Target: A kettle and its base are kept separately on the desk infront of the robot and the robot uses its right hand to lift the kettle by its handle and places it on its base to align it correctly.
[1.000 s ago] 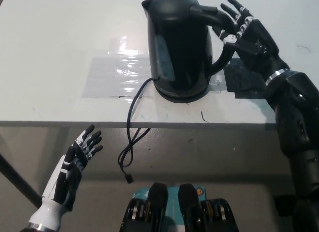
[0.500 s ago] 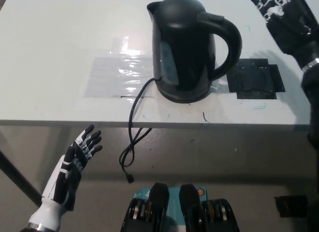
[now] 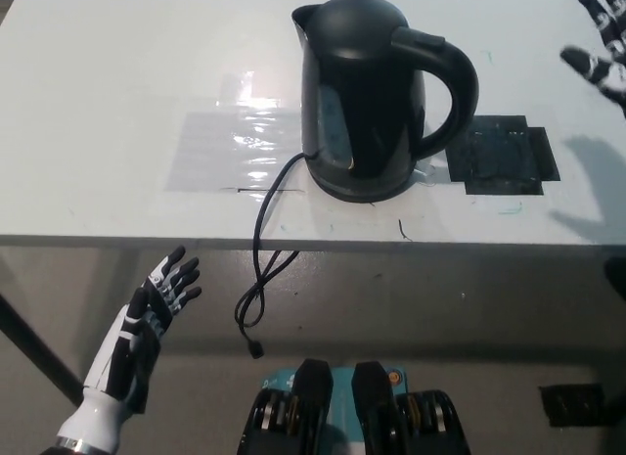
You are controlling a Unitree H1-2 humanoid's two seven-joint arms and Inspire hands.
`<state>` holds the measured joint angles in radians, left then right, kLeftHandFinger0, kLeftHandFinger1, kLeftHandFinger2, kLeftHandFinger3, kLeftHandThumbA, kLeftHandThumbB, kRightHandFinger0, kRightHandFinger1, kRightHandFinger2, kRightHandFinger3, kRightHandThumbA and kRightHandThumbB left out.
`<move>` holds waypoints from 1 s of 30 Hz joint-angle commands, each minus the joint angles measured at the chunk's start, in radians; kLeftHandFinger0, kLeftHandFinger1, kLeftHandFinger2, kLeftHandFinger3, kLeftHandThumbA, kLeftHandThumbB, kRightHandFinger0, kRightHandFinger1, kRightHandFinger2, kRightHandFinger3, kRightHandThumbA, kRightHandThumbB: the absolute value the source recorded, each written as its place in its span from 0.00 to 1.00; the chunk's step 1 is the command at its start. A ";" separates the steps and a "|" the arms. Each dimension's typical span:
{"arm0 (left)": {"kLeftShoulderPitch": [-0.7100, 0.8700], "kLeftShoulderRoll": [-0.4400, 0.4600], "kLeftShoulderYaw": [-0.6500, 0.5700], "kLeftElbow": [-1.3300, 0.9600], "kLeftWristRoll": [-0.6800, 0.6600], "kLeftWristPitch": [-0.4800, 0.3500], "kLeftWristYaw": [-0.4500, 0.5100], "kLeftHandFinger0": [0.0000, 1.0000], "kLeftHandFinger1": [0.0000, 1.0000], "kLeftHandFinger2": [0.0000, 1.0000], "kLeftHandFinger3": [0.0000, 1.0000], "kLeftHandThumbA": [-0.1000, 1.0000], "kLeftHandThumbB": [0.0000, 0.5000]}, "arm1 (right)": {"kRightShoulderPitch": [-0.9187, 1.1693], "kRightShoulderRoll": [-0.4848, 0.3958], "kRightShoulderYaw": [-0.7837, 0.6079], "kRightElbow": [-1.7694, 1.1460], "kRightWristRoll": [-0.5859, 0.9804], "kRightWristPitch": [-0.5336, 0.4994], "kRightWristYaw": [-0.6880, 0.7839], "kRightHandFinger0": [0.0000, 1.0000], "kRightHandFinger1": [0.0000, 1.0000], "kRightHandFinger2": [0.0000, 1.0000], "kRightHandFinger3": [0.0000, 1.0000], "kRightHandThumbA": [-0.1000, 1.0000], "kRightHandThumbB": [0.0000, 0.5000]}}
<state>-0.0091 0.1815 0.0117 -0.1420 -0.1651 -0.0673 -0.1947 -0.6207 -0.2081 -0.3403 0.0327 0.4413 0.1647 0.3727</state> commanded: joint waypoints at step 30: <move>-0.018 0.002 0.032 -0.025 -0.009 -0.035 0.014 1.00 1.00 1.00 1.00 1.00 0.07 | 0.585 0.151 0.161 -0.062 -0.471 -0.583 -0.129 1.00 1.00 1.00 1.00 0.96 0.60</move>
<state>-0.0093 0.1810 0.0184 -0.1405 -0.1663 -0.0638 -0.1944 -0.0090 -0.0653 -0.2242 -0.0820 0.0800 -0.2171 0.3057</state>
